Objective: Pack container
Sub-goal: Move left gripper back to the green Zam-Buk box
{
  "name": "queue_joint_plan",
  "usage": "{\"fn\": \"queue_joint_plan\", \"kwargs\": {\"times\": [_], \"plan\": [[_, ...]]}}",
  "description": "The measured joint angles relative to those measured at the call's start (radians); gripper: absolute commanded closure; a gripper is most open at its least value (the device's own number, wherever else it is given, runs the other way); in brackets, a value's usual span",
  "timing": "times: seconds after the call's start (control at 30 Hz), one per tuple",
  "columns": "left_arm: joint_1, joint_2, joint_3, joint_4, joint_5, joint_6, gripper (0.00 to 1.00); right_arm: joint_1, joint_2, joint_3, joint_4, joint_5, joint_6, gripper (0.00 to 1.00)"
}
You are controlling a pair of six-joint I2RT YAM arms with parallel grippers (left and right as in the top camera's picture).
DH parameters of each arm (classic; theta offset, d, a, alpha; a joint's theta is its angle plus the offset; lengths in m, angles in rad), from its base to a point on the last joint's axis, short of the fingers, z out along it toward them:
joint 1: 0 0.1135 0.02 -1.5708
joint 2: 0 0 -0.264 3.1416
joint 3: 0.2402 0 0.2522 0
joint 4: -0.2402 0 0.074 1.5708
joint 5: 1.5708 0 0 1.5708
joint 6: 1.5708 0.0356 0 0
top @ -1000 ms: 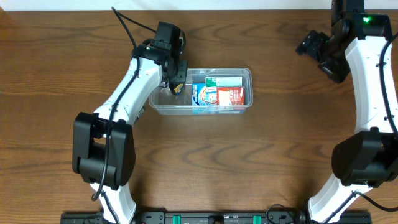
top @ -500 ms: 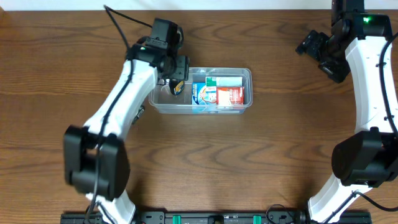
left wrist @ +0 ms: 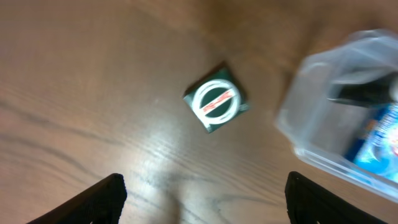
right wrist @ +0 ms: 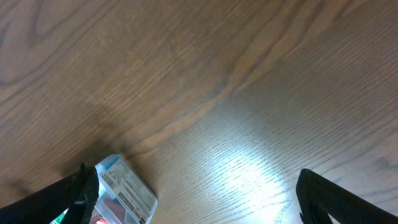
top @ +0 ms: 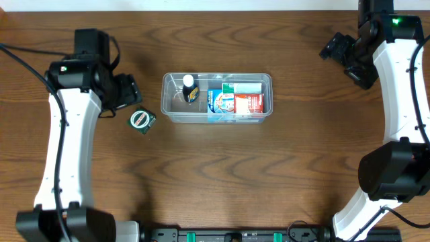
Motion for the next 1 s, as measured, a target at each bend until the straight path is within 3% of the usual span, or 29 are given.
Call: {"fn": "queue_joint_plan", "kwargs": {"times": [0.2, 0.4, 0.63, 1.0], "plan": [[0.034, 0.132, -0.097, 0.029, 0.017, 0.098, 0.06, 0.000, 0.000, 0.000, 0.000, 0.000, 0.000, 0.01], [0.051, 0.259, -0.104, 0.057, 0.072, 0.357, 0.12, 0.000, 0.000, 0.000, 0.000, 0.000, 0.000, 0.01], [0.052, 0.314, -0.105, 0.208, 0.095, 0.654, 0.09, 0.000, 0.000, 0.000, 0.000, 0.000, 0.000, 0.01], [0.052, 0.424, -0.105, 0.208, 0.103, 0.850, 0.07, 0.000, 0.000, 0.000, 0.000, 0.000, 0.000, 0.01]]}}
